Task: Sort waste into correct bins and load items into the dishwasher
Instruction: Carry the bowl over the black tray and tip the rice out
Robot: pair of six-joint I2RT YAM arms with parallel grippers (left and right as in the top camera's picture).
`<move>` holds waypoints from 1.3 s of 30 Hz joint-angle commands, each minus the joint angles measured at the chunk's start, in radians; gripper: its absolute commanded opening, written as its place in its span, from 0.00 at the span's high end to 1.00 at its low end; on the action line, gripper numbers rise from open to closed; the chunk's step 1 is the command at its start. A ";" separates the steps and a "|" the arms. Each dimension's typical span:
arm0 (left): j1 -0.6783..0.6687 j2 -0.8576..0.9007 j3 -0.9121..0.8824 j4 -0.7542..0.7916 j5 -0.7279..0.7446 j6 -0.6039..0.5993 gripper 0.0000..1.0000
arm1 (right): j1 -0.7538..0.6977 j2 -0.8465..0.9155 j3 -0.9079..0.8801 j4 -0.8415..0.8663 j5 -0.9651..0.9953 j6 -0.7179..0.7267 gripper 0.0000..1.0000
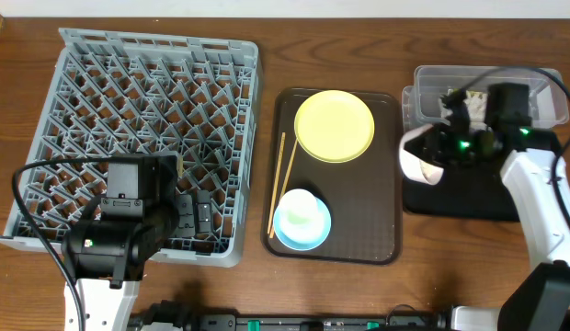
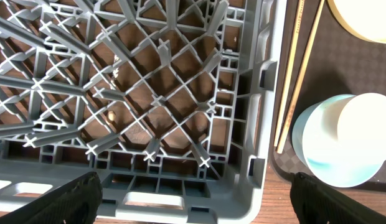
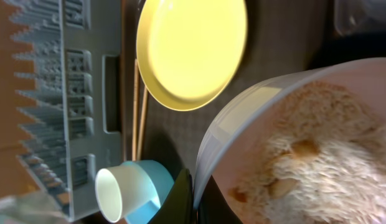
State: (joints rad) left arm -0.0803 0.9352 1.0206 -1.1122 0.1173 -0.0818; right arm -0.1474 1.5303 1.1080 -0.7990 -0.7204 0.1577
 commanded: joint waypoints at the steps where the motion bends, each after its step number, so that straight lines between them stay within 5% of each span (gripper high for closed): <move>1: -0.002 -0.001 0.019 -0.003 0.002 -0.009 0.04 | -0.075 -0.017 -0.055 0.021 -0.162 -0.044 0.99; 18: -0.002 -0.001 0.019 -0.003 0.002 -0.009 0.04 | -0.341 0.000 -0.239 0.165 -0.472 -0.042 0.99; 39: -0.002 -0.001 0.019 -0.003 0.002 -0.010 0.04 | -0.436 0.043 -0.240 0.207 -0.571 0.060 0.99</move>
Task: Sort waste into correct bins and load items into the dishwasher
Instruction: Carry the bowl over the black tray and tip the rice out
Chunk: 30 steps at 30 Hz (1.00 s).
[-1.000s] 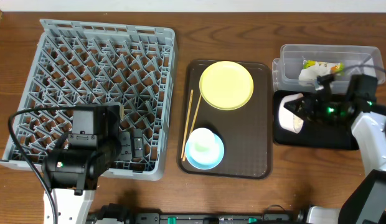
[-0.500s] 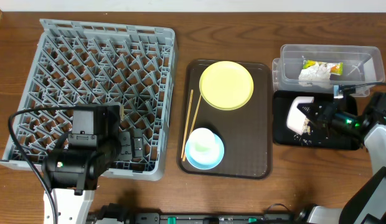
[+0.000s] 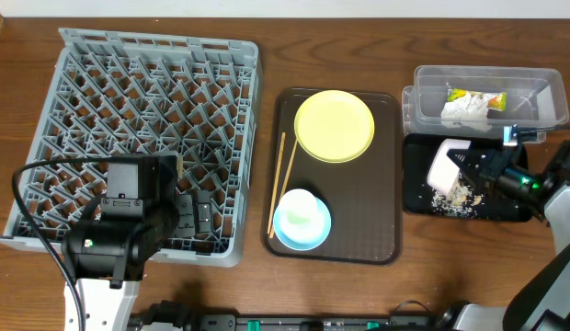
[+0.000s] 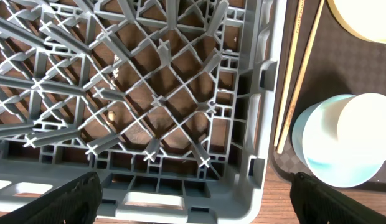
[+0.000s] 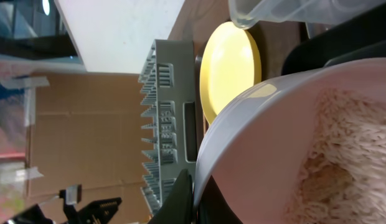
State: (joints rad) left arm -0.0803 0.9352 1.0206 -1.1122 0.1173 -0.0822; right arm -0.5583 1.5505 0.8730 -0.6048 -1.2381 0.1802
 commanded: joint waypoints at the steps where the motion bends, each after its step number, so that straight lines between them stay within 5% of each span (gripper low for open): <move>1: -0.002 -0.001 0.019 -0.003 0.002 -0.009 0.04 | -0.029 0.030 -0.005 0.019 -0.054 0.045 0.99; 30: -0.002 -0.001 0.019 -0.006 0.002 -0.009 0.04 | -0.301 0.161 -0.005 0.130 -0.322 0.060 0.99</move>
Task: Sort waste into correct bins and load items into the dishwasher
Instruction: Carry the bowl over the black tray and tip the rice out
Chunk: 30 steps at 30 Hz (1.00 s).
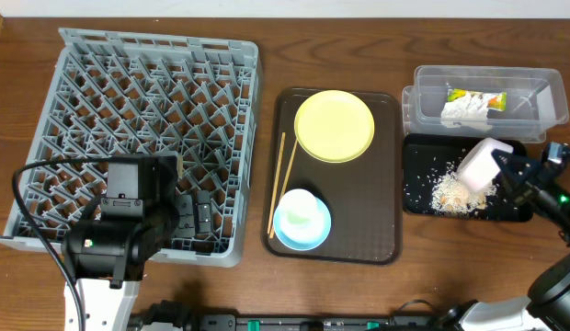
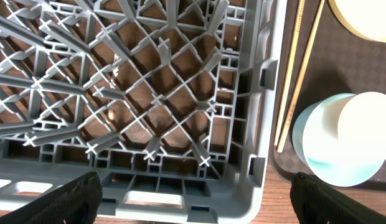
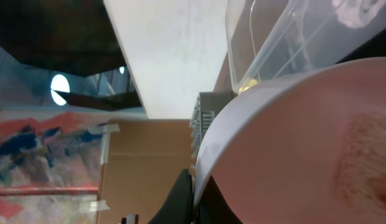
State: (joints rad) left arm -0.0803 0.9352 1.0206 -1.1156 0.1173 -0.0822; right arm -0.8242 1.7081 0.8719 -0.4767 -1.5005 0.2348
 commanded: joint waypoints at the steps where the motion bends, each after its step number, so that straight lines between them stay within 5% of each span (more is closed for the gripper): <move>1: -0.002 -0.001 0.019 -0.002 0.002 -0.009 0.03 | -0.045 0.003 -0.003 0.002 -0.060 0.005 0.99; 30: -0.002 -0.001 0.019 -0.003 0.002 -0.009 0.03 | 0.121 0.003 -0.003 -0.024 -0.027 0.025 0.99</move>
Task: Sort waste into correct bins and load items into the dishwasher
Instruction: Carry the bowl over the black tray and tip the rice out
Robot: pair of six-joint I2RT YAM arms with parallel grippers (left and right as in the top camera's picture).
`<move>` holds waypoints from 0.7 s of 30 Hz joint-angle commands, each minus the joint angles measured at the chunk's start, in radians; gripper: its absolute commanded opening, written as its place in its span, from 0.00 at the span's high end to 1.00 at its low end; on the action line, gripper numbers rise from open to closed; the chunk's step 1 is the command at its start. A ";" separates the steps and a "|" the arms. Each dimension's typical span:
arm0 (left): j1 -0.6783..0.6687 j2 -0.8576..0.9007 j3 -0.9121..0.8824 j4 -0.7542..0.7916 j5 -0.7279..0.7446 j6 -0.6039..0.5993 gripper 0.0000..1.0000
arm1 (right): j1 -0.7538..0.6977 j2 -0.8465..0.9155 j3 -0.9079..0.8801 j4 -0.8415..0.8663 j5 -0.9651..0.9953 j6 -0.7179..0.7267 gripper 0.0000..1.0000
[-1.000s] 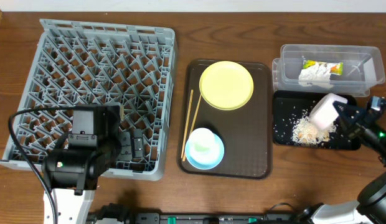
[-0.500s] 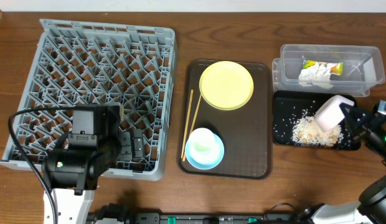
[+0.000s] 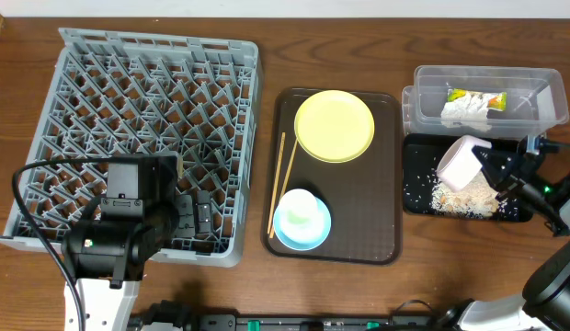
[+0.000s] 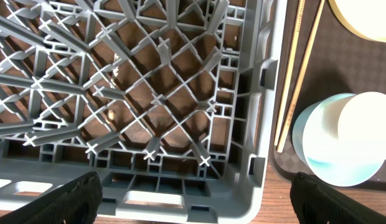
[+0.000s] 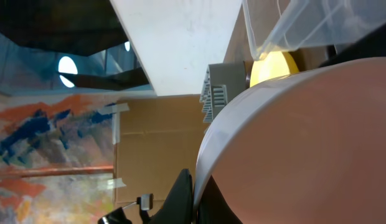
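Observation:
My right gripper [image 3: 484, 160] is shut on the rim of a white bowl [image 3: 460, 164], held tipped on its side over the black bin [image 3: 416, 199]. A pile of rice-like food scraps [image 3: 464, 199] lies in that bin. In the right wrist view the bowl [image 5: 292, 143] fills the frame, its inside bare, and my right gripper [image 5: 194, 190] pinches the rim. On the brown tray [image 3: 386, 239] lie a yellow plate [image 3: 334, 126], chopsticks [image 3: 281, 182] and a white cup [image 3: 302, 213] on a blue saucer [image 3: 283, 232]. My left gripper [image 3: 200, 218] hangs open over the grey dish rack [image 3: 156, 55].
A clear bin [image 3: 423, 101] holding wrappers [image 3: 469, 106] stands behind the black bin. In the left wrist view the rack's front right corner [image 4: 255, 186] lies below my wide-spread fingers [image 4: 75, 199], with the cup [image 4: 367, 124] and chopsticks [image 4: 299, 74] to the right.
The bowl has shifted a little left over the black bin, and the last patch of food seen inside it is gone. The left arm has not moved.
The right gripper held the bowl full of rice at the black bin's left edge. Then the bowl was tipped over the bin with some scraps spilled. Then a pile lay in the bin with little left in the bowl, and now the bowl is bare.

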State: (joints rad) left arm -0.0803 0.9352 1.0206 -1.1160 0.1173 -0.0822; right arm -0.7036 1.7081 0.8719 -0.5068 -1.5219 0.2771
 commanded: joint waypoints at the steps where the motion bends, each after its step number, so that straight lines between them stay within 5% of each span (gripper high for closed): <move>1: -0.002 -0.001 0.019 -0.002 0.002 -0.009 0.03 | 0.000 0.003 -0.003 0.006 0.024 -0.017 0.99; 11: -0.002 -0.001 0.019 -0.002 0.002 -0.009 0.04 | 0.035 -0.002 -0.002 0.037 -0.035 -0.119 0.99; 14: -0.002 -0.001 0.019 -0.002 0.002 -0.009 0.04 | 0.031 -0.002 -0.002 0.018 0.069 -0.043 0.99; 21: -0.002 -0.001 0.019 -0.002 0.002 -0.009 0.04 | 0.034 -0.002 -0.002 0.051 -0.038 -0.069 0.99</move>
State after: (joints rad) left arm -0.0803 0.9352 1.0206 -1.1160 0.1173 -0.0822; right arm -0.6750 1.7081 0.8707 -0.4694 -1.4799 0.2253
